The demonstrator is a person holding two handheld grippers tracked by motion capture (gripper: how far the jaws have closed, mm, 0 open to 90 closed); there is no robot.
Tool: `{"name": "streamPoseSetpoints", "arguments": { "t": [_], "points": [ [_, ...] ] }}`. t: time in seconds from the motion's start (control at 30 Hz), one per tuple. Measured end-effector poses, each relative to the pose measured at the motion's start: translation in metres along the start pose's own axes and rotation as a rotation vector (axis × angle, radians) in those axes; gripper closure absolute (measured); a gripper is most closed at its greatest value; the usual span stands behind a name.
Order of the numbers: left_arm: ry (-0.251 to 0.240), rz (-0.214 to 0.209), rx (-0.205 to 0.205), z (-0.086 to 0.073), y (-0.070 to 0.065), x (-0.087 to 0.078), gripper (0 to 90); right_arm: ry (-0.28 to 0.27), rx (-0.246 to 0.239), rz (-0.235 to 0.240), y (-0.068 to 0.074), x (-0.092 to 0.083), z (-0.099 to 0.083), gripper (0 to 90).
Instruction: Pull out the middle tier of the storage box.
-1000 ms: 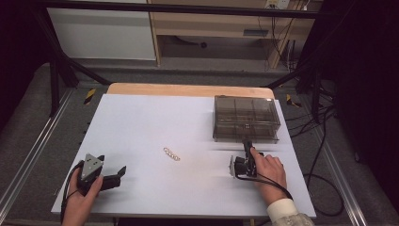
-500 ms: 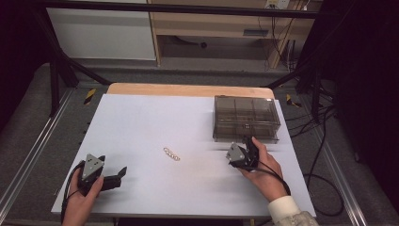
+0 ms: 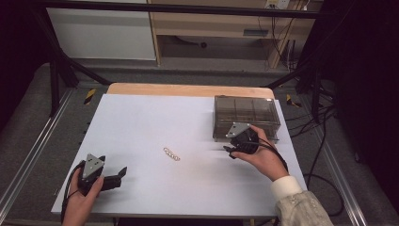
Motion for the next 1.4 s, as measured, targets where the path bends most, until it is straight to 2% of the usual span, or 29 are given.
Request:
{"name": "streamPoseSetpoints", "arguments": {
  "t": [0.23, 0.33, 0.5, 0.67, 0.9, 1.1, 1.27, 1.4],
  "points": [
    [0.004, -0.004, 0.001, 0.000, -0.001, 0.001, 8.7, 0.019, 0.002, 0.084, -0.005, 0.004, 0.005, 37.2],
    [0.004, -0.005, 0.001, 0.000, -0.001, 0.001, 8.7, 0.015, -0.004, 0.112, -0.007, 0.007, 0.006, 44.8],
    [0.006, -0.006, 0.000, -0.001, 0.000, 0.001, 8.7, 0.043, -0.012, 0.153, -0.011, 0.012, 0.006, 57.0],
    [0.009, -0.009, 0.002, -0.001, -0.001, 0.003, 8.7, 0.067, -0.040, 0.172, -0.012, 0.016, 0.007, 62.9],
    [0.013, -0.010, 0.003, -0.001, -0.001, 0.003, 8.7, 0.104, -0.089, 0.194, -0.013, 0.018, 0.009, 66.6],
    [0.016, -0.011, 0.006, -0.001, -0.002, 0.004, 8.7, 0.107, -0.121, 0.205, -0.013, 0.017, 0.010, 73.5],
    [0.021, -0.013, 0.007, -0.002, -0.002, 0.004, 8.7, 0.107, -0.121, 0.209, -0.013, 0.015, 0.008, 75.1],
    [0.026, -0.013, 0.008, -0.002, -0.002, 0.005, 8.7, 0.103, -0.141, 0.216, -0.012, 0.013, 0.007, 75.9]
  ]
}}
Point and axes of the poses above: each handheld gripper's, and its own axes: x roughly forward along the jaws, z roughly out of its top, y roughly to its left, the point moved 6 cm from there along x, roughly forward along the jaws, and after that the axes turned 7 degrees about y, right-handed, at the moved point
